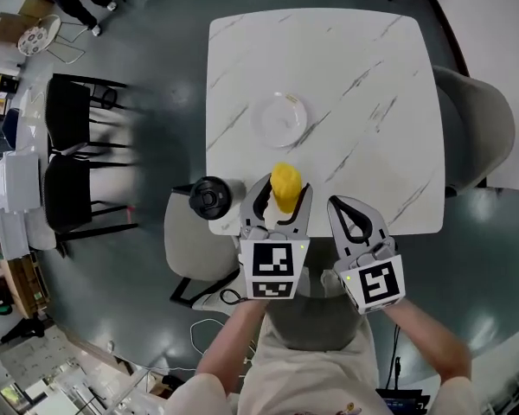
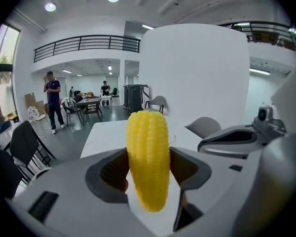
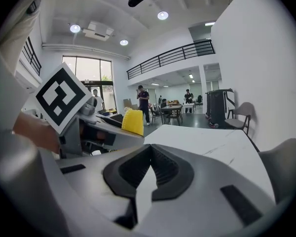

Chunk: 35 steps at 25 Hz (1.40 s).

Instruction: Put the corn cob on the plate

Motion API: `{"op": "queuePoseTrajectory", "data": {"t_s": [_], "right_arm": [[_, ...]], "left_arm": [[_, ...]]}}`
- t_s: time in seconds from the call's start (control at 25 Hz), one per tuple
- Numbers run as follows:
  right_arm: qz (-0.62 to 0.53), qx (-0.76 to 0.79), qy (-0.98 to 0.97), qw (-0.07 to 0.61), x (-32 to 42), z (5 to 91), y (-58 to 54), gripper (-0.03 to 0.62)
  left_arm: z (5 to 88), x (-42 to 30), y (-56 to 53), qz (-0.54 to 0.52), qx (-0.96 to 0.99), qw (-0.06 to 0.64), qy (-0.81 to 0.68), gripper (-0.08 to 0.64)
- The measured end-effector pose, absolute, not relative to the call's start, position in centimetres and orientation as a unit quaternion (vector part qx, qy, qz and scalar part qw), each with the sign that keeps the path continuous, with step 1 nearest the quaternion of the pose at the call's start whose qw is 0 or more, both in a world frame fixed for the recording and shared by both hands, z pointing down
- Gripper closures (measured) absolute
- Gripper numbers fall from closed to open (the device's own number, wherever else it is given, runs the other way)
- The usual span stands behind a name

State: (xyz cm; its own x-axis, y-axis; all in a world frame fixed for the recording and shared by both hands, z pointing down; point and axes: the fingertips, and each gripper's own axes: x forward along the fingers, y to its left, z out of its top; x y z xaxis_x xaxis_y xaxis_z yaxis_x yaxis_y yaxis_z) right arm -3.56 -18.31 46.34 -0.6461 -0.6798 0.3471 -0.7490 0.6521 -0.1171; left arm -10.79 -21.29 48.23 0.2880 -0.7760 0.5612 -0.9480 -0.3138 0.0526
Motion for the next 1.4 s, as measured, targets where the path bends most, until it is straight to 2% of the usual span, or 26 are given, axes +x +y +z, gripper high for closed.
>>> {"op": "queuePoseTrajectory", "data": {"t_s": [0.84,1.4], "right_arm": [[0.104,0.383,-0.903,0.165,-6.7,54.0,-27.4,0.591],[0.153,0.360,-0.906,0.164,-7.8,56.4,-28.4,0.591]], "left_arm": [[57.5,-14.6,-31.4,0.268,0.734,0.225,-0.582,0.304],[62.0,-15.9,-36.2,0.331,0.713,0.234,-0.571,0.303]]}}
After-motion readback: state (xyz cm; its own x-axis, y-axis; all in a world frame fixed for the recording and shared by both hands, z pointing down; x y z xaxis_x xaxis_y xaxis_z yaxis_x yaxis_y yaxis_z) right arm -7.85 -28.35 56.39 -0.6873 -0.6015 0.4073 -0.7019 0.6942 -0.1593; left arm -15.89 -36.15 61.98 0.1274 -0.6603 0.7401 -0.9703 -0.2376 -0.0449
